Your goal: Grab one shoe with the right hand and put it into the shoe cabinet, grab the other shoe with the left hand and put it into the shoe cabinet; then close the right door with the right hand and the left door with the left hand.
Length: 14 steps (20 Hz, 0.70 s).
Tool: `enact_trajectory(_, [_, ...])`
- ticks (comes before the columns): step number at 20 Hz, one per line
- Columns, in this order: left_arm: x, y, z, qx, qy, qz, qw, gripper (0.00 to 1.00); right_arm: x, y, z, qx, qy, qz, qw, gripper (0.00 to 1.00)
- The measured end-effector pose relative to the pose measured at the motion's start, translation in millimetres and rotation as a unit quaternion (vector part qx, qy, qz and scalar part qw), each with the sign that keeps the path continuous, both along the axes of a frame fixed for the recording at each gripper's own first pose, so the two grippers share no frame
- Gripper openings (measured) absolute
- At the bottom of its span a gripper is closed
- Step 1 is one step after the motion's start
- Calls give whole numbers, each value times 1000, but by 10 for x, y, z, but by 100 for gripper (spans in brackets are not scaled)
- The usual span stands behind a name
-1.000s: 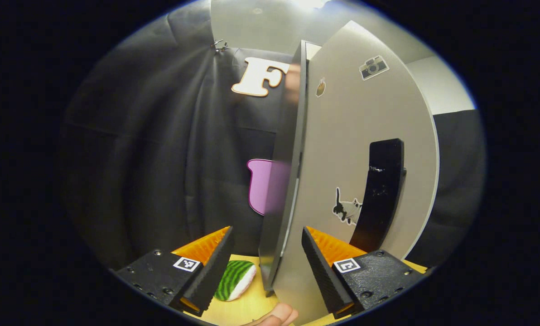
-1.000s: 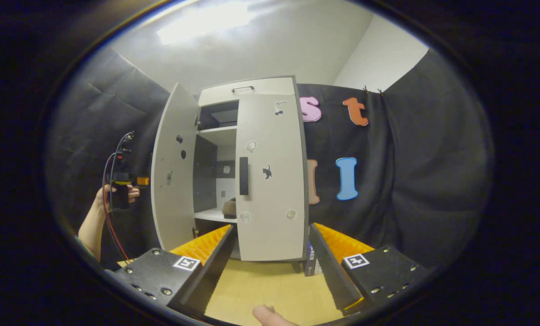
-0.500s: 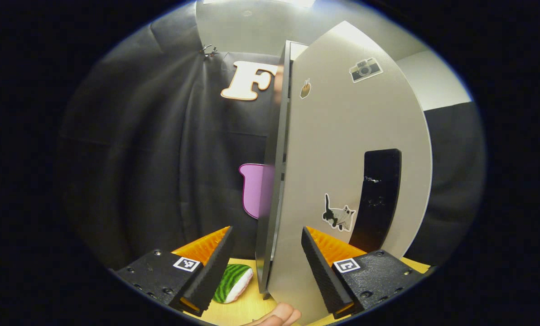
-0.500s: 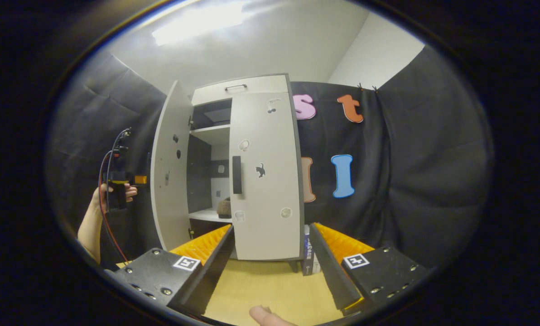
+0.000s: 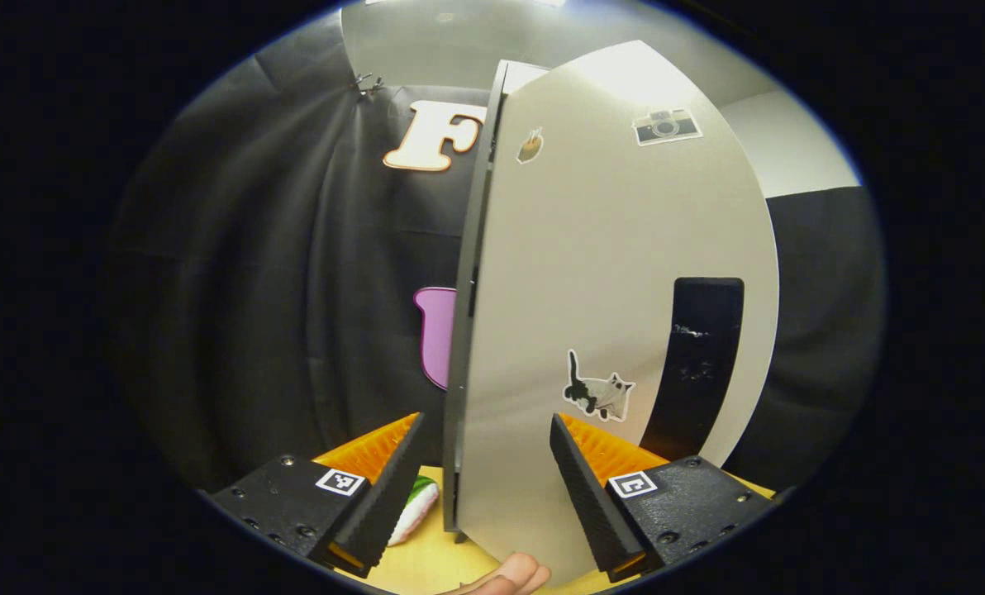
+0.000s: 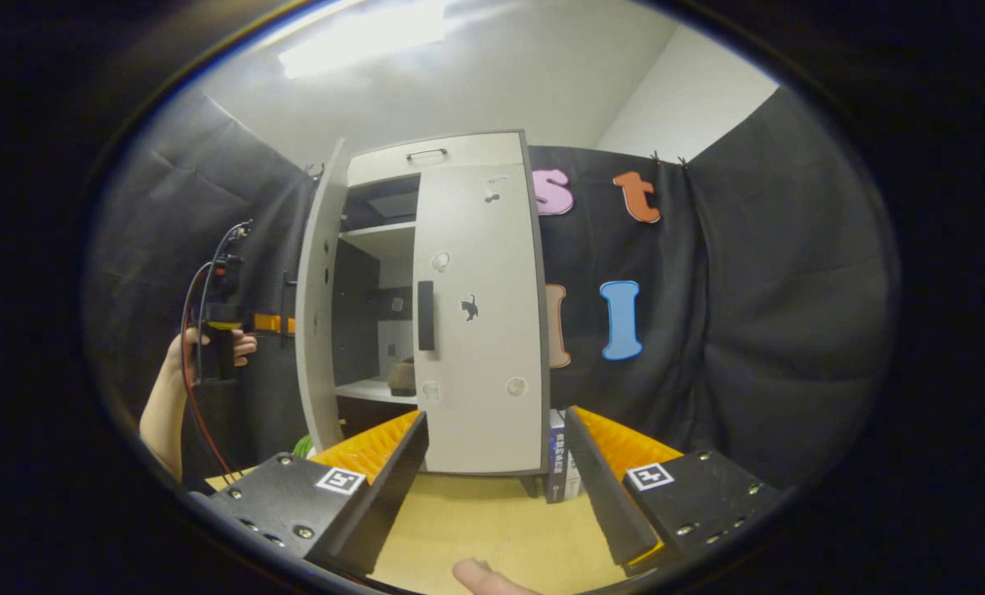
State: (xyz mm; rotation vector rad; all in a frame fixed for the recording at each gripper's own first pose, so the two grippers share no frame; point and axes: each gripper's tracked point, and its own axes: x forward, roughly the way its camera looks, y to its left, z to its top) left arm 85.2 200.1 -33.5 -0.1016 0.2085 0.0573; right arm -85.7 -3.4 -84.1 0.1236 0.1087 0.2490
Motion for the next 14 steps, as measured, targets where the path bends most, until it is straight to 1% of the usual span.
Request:
enact_trajectory(2, [84, -218, -37, -6, 9, -10, 1000, 92, 25, 11, -9, 0, 5, -1, 1000, 99])
enact_trajectory(3, [111, -332, -41, -9, 9, -16, 1000, 88, 45, 10, -5, -4, 6, -2, 1000, 99])
enact_trajectory(4, [109, -455, -46, -6, 11, -23, 1000, 95, 53, 12, 1, -8, 4, -3, 1000, 99])
enact_trajectory(5, [71, -503, -39, 2, 10, -17, 1000, 99, 60, 4, 8, -11, 2, -6, 1000, 99])
enact_trajectory(6, [65, -511, -32, 15, 12, -8, 1000, 96, 63, -12, 20, -13, -1, -12, 1000, 99])
enact_trajectory(7, [63, -507, -20, 25, 7, 3, 1000, 97, 49, -21, 38, -15, -4, -15, 1000, 99])
enact_trajectory(8, [52, -497, -21, 33, 9, 12, 999, 94, 48, -20, 52, -16, -6, -17, 1000, 99])
enact_trajectory(9, [44, -501, 1, 40, 10, 13, 999, 93, 65, -16, 49, -16, -7, -17, 1000, 99])
enact_trajectory(10, [48, -503, 23, 45, 9, 15, 999, 97, 75, -17, 59, -17, -7, -19, 1000, 99])
enact_trajectory(11, [38, -499, 67, 51, 3, 15, 999, 96, 88, -14, 66, -18, -6, -21, 1000, 99])
enact_trajectory(12, [-17, -482, 83, 54, 2, 25, 998, 100, 98, -7, 71, -20, -5, -22, 1000, 99])
enact_trajectory(13, [-75, -471, 117, 58, -3, 30, 998, 96, 108, -4, 86, -22, -5, -23, 999, 99])
enact_trajectory(14, [-208, -460, 121, 57, -2, 36, 998, 97, 135, 3, 92, -24, -3, -25, 999, 99])
